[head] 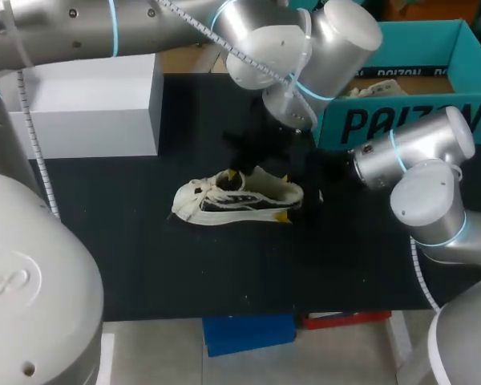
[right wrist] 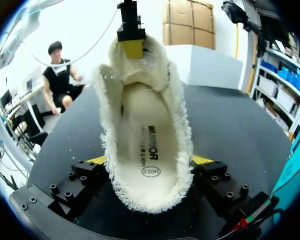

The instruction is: Take the shoe out of the shoebox, open the shoe tongue, remove and reinsert the insole, then place the shoe into the shoebox

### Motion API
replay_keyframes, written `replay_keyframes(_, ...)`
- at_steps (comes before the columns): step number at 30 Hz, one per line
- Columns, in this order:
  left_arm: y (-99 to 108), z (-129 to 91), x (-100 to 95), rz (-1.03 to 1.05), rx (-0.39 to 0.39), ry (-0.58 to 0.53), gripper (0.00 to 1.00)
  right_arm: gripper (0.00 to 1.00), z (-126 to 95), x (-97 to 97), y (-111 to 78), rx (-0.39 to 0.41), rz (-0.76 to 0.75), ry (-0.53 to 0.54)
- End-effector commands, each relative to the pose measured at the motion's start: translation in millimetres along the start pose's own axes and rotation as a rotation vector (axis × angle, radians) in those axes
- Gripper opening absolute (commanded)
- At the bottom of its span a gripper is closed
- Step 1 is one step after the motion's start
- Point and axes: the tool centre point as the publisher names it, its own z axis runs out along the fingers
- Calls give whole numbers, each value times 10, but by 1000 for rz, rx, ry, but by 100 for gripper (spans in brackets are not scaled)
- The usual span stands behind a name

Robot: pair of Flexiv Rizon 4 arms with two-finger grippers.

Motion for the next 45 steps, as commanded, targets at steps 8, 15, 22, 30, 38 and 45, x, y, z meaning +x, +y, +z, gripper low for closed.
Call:
replay_keyframes(8,136,209,-390,-84,26,-17,0,0,38,-14,-20,1,1,0)
replay_keyframes(15,165,332,-533,-128,32,-48,32,0,38,-14,-20,1,1,0)
replay_keyframes(22,141,392,-721,-170,18,-29,100,0,38,-14,-20,1,1,0)
replay_keyframes(30,113,535,-921,-216,-1,-23,100,0,38,-14,-20,1,1,0)
replay_keyframes(38,161,744,-903,-221,-26,-41,100,0,38,-14,-20,1,1,0)
replay_keyframes(45,159,827,-871,-232,-34,-66,100,0,38,-14,-20,1,1,0)
